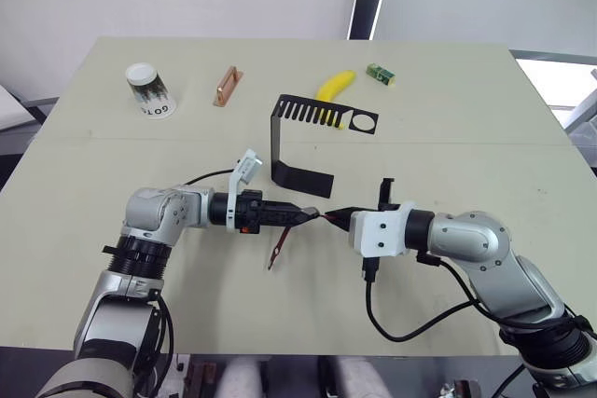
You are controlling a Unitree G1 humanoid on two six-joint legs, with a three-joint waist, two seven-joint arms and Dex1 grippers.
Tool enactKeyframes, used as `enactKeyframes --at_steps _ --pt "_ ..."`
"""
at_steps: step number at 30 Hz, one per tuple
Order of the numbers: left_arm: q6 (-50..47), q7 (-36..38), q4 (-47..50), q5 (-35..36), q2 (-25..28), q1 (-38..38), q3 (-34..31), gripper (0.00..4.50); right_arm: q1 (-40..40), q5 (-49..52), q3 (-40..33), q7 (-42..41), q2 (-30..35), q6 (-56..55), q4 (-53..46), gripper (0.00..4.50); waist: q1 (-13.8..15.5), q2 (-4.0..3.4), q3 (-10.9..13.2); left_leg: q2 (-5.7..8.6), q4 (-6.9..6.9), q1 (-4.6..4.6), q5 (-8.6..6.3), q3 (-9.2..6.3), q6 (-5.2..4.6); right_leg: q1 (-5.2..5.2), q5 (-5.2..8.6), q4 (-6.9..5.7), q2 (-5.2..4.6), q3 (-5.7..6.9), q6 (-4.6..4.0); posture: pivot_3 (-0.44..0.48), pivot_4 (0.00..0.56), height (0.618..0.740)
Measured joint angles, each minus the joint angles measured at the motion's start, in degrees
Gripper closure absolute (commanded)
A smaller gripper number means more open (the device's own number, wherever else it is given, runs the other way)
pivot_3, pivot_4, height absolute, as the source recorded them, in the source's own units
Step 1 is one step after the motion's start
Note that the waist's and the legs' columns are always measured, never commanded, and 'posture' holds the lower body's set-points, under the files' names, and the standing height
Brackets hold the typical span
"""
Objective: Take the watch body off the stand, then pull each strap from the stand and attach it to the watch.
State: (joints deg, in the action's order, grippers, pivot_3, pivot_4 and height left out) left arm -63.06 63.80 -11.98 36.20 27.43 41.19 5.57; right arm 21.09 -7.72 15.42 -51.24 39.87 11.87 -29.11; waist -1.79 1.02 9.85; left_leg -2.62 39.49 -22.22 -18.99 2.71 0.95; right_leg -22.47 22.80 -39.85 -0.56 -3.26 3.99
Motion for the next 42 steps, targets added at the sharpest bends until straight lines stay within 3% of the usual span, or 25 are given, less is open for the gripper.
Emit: enactKeyframes --at_steps 42 --pt "-1.9 -2.8 2.1 0.4 -2.2 0.0 -2.3 2.91 1.2 -1.5 0.0 0.0 -0.1 0.9 0.2 4.50 0.0 0.00 0.0 0.00 0.05 0.00 0.00 0.00 0.00 -0.01 0.00 -0.02 0.00 0.00 0.00 0.000 0.150 0.740"
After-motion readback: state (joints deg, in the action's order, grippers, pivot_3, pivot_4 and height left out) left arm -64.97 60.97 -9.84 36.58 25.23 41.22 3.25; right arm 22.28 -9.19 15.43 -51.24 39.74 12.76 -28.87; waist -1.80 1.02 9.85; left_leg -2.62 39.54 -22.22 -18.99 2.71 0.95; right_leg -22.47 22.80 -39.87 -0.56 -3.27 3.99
